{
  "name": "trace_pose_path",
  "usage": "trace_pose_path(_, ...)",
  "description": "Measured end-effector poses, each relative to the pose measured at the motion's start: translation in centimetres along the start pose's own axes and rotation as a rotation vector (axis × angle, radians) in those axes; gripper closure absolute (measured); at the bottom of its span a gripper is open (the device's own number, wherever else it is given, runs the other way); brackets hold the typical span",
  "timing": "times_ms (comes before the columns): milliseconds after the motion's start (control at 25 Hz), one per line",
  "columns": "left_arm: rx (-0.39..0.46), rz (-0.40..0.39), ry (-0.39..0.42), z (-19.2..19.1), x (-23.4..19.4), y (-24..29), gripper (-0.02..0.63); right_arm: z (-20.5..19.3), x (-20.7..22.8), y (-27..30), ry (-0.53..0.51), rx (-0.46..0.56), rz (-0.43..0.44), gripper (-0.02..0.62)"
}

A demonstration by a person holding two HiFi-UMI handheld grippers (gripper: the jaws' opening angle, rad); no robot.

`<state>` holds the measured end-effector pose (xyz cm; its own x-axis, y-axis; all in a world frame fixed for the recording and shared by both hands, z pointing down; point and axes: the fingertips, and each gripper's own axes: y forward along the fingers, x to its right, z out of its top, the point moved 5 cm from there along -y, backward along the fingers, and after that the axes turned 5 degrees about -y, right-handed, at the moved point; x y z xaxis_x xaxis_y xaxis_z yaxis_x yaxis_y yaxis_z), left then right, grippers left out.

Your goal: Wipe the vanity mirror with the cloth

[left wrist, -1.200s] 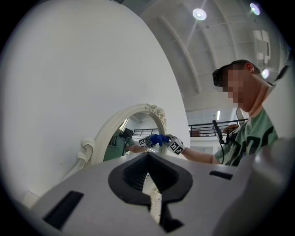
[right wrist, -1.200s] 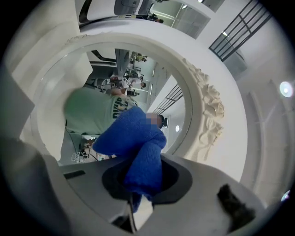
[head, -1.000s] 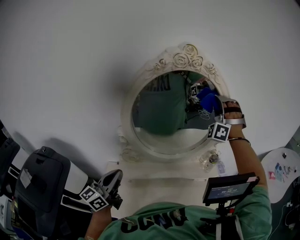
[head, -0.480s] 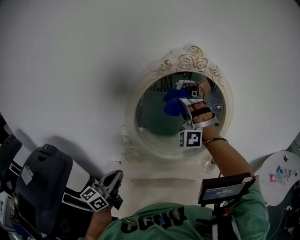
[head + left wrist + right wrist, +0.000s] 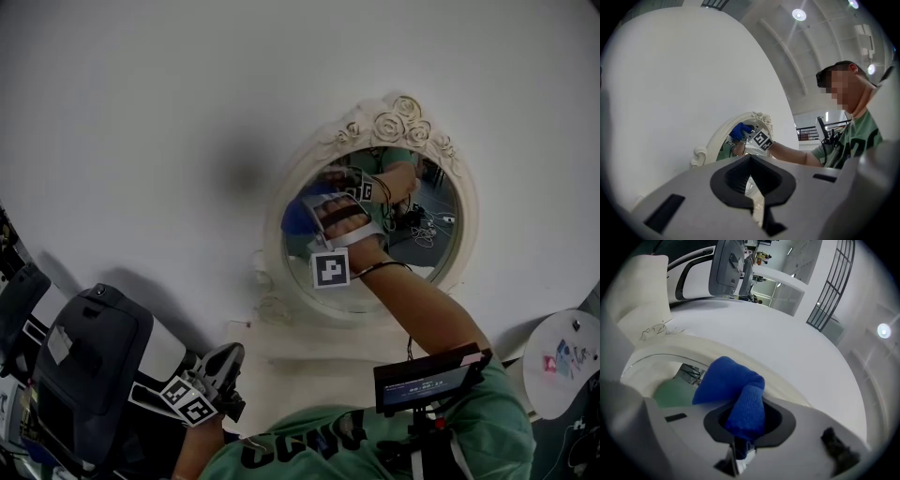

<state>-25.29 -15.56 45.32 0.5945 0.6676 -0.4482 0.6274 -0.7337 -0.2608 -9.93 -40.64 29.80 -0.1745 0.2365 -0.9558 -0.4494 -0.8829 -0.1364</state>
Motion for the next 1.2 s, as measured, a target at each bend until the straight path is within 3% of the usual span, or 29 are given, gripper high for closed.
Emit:
trace_pose_path(320, -0.003, -0.017, -0.006, -0.1, -0.2, 1.0, 0.606, -2.7, -0.7, -1.1, 0.019, -0.024, 0.009, 0.544)
trace_pose_path(600, -0.030, -0.034, -0.014, -0.6, -0.3, 2.4, 0.606, -11.5, -2.1, -6.1, 0.015, -0.165, -0.012, 0.543)
trace_pose_path(960, -0.047, -0.068, -0.020, -0.9, -0.2, 4.2, 0.606, -25.2, -4.2, -13.5, 0.006, -0.446, 0.004, 0.545)
trace_pose_path(1200, -0.057, -0.078, -0.021, -1.0, -0.1, 4.7, 0.606, -27.9, -4.6, -15.1, 0.006, -0.518, 0.018, 0.543)
